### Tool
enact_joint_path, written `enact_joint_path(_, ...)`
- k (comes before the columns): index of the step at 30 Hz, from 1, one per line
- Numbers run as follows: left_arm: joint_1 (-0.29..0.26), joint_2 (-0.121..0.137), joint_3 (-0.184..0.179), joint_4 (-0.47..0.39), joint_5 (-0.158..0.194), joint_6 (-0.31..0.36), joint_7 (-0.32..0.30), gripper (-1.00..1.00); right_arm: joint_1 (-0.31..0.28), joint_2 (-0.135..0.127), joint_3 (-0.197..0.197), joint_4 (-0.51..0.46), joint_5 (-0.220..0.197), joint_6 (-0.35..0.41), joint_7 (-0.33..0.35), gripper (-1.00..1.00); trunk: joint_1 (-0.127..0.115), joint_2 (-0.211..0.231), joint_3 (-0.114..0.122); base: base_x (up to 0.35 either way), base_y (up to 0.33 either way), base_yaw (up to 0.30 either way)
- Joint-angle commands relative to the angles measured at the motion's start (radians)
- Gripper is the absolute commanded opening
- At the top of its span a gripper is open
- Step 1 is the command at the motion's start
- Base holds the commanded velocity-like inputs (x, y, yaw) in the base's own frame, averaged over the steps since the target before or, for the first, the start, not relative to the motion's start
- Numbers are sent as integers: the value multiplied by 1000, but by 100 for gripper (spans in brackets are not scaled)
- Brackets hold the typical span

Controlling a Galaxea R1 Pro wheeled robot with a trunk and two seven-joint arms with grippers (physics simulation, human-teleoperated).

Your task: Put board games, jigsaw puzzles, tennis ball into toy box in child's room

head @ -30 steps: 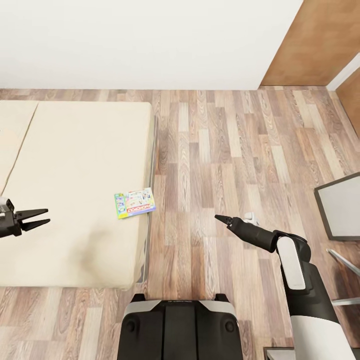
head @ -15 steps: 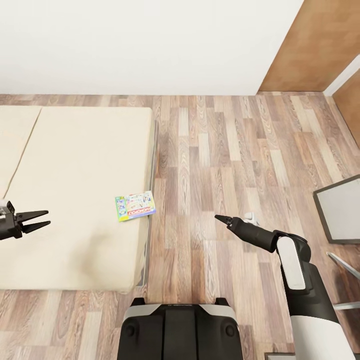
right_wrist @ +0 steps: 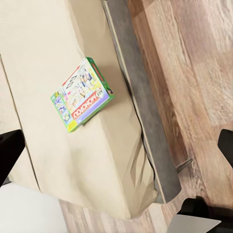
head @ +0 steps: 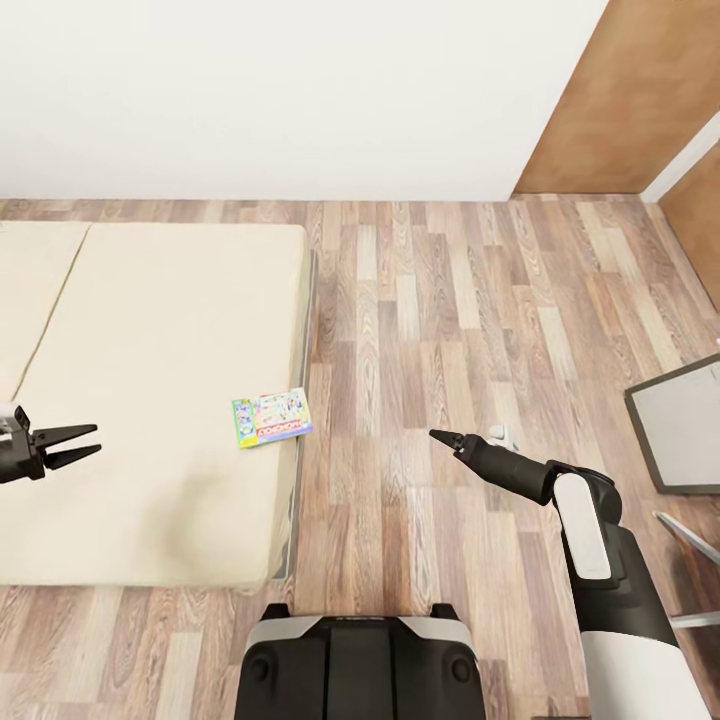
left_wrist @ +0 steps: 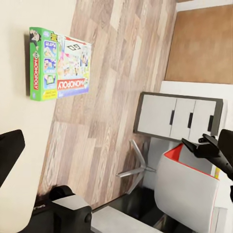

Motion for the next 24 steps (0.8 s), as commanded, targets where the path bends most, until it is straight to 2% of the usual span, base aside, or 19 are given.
enact_joint_path(1, 0, 0, 0, 3, -1, 7, -4, 100, -1, 0, -1, 0, 9, 4, 9, 100, 1, -1, 1, 0, 0, 0)
enact_joint_path(24, 0, 0, 0, 93, -7, -69, -4, 100, 13, 1, -1, 0, 12, 2, 10, 100, 1, -1, 38, 0, 0, 0)
